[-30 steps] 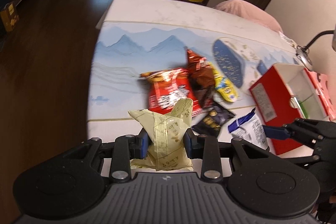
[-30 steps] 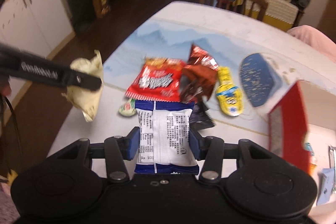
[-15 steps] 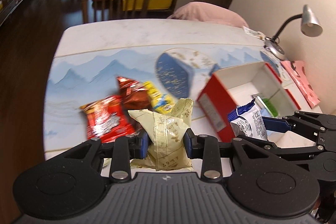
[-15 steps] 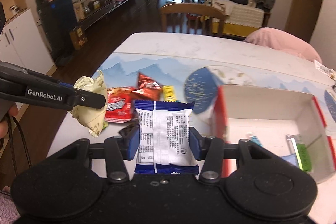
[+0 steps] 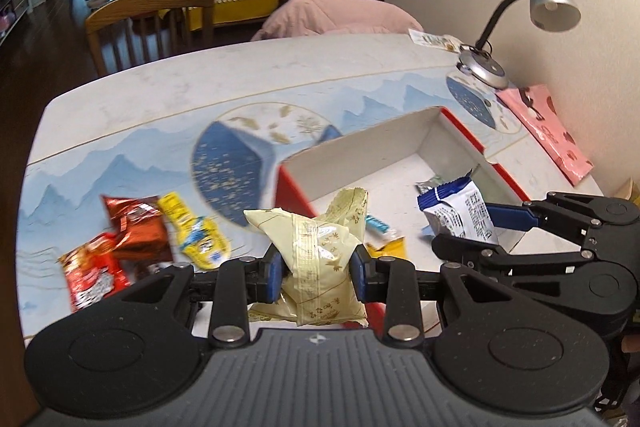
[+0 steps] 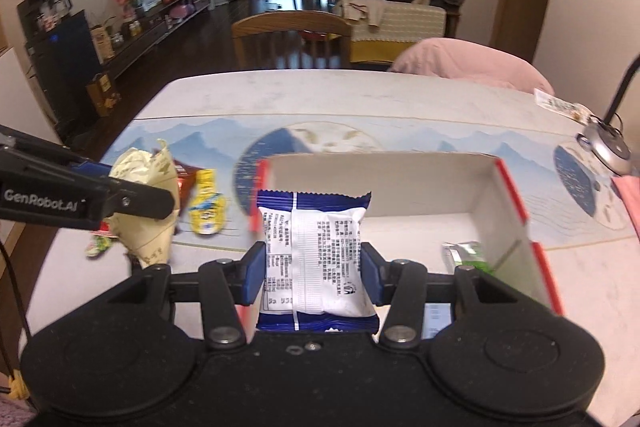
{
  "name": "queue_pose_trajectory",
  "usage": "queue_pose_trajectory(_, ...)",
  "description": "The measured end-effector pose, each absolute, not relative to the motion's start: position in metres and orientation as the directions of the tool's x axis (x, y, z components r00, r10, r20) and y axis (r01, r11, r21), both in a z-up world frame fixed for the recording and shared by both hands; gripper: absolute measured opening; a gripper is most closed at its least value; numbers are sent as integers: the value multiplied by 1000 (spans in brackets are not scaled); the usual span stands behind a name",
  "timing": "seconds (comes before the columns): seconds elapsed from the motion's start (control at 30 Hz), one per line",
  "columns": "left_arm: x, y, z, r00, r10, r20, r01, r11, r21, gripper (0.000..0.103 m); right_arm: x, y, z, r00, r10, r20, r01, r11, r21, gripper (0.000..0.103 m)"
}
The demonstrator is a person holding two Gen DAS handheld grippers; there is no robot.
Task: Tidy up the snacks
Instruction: 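Carry both packets into the red box and open both grippers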
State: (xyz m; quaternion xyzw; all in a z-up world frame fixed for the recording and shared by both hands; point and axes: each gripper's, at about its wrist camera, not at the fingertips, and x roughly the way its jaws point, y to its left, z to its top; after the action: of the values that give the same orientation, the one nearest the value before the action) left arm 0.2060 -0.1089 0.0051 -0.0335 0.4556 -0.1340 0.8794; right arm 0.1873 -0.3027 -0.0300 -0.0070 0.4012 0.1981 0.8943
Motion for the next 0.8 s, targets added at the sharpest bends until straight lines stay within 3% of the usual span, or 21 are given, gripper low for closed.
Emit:
queue_pose_trajectory(0.53,278,-218,-29,449,-210,-868,232,966,-114,33,239,-379,-89,541,281,-793,-310,943,123,48)
queue_pose_trajectory(0.7,293,-241,-52,403,-176,-898,245,966,-79,33,250,-377,-107,506,282,-815,-353,930,103,39)
queue_pose_trajectory(0.8,302,-251,-65,365,-157,-918,245,967,-68,33,256,-375,-118,483,270,-833,-369,925,86,39)
